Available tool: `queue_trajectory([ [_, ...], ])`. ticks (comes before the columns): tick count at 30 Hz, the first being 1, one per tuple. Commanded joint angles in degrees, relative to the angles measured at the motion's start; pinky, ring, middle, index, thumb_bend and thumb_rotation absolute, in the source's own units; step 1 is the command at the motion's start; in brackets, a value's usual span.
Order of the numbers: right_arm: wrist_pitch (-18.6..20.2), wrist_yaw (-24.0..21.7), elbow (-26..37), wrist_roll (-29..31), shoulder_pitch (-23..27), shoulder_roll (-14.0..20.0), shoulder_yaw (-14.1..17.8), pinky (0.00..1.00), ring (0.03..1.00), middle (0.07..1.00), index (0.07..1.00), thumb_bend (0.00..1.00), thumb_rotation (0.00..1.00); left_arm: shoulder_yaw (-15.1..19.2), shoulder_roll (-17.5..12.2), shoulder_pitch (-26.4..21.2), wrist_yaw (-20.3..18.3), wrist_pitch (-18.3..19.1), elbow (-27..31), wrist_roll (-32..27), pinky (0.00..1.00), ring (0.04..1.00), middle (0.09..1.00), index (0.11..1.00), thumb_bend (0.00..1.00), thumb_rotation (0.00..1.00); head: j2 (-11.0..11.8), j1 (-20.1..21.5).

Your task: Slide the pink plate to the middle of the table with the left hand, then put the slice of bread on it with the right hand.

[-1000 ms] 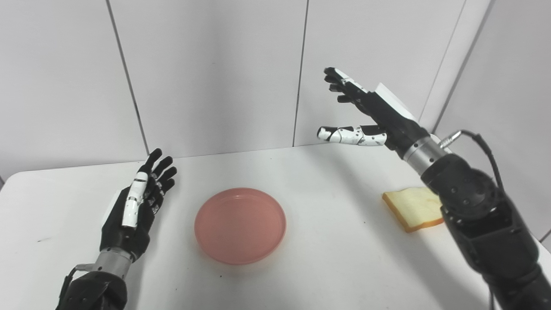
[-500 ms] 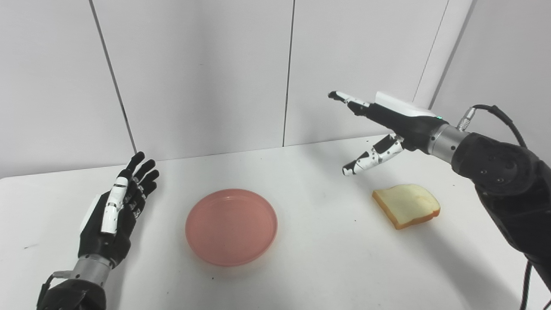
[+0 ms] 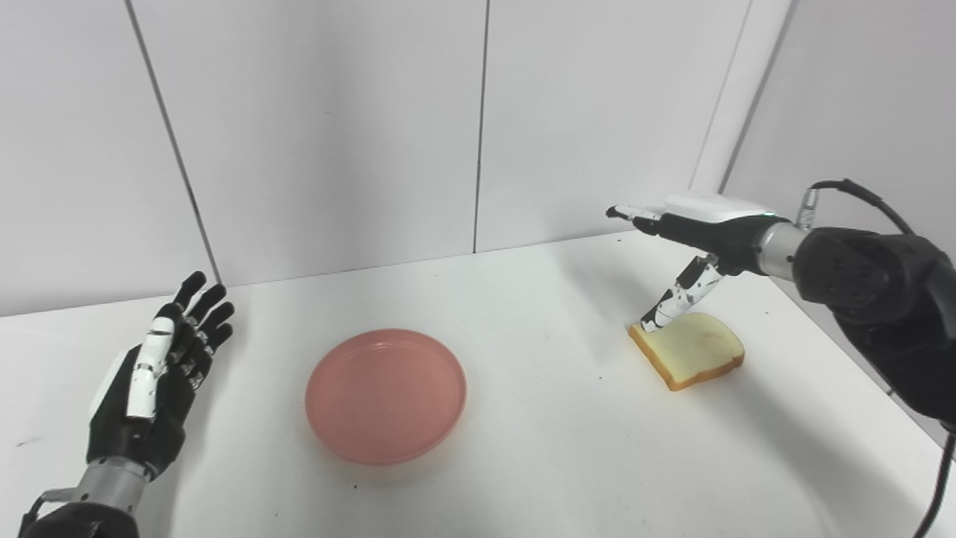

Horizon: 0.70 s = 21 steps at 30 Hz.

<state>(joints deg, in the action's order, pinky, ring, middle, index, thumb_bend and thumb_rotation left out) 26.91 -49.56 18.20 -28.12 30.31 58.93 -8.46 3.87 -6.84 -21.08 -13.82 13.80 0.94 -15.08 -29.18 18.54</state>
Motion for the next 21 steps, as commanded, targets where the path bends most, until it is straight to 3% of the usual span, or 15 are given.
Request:
queue_trajectory([
  [1,-0.5,-0.8,-0.8,-2.2,2.2,2.6,-0.6,0.98,1.0,1.0,1.0,1.0,0.31,0.3,-0.8,-1.5,-0.7,-2.4,1.2,-0.9,0.98,0.946,0.95,0.94,0.44,1.0,0.0,-0.1],
  [4,-0.3,-4.0,-2.2,-5.5,3.2,3.3,-3.8,1.0,1.0,1.0,1.0,1.0,0.33,0.4,-0.9,-1.2,-0.6,-1.6,2.1,-0.9,0.97,0.941,0.946,0.936,0.44,1.0,-0.6,0.1],
  [7,0.0,-8.5,-3.0,-6.7,4.2,3.8,-3.8,0.98,1.0,1.0,1.0,1.0,0.37,0.6,-0.8,-1.0,-0.2,-1.9,2.2,-0.7,0.95,0.936,0.94,0.931,0.43,1.0,-0.8,0.3],
  [9,0.0,-9.4,-3.7,-7.5,4.2,3.5,-3.7,0.95,1.0,1.0,1.0,1.0,0.31,0.8,-0.7,-1.1,-0.2,-2.0,2.1,-0.8,0.96,0.938,0.939,0.93,0.43,1.0,-0.9,0.5],
  [12,-1.0,-8.2,-5.5,-8.5,3.7,2.9,-4.6,0.92,1.0,1.0,1.0,1.0,0.3,1.1,-0.9,-1.1,-0.4,-1.7,2.0,-1.1,0.97,0.941,0.94,0.93,0.44,1.0,-1.2,0.5],
  [16,-5.2,-5.7,-8.1,-9.8,2.8,2.5,-5.8,0.99,1.0,1.0,1.0,1.0,0.36,1.2,-1.3,-1.0,-0.6,-1.6,2.1,-1.3,0.97,0.94,0.937,0.926,0.44,1.0,-1.8,0.6],
  [21,-5.3,-5.6,-9.5,-12.6,2.4,1.9,-7.0,1.0,1.0,1.0,1.0,1.0,0.36,1.3,-2.1,-1.0,-1.3,-1.3,1.9,-2.4,0.97,0.945,0.946,0.936,0.45,1.0,-2.0,0.6],
])
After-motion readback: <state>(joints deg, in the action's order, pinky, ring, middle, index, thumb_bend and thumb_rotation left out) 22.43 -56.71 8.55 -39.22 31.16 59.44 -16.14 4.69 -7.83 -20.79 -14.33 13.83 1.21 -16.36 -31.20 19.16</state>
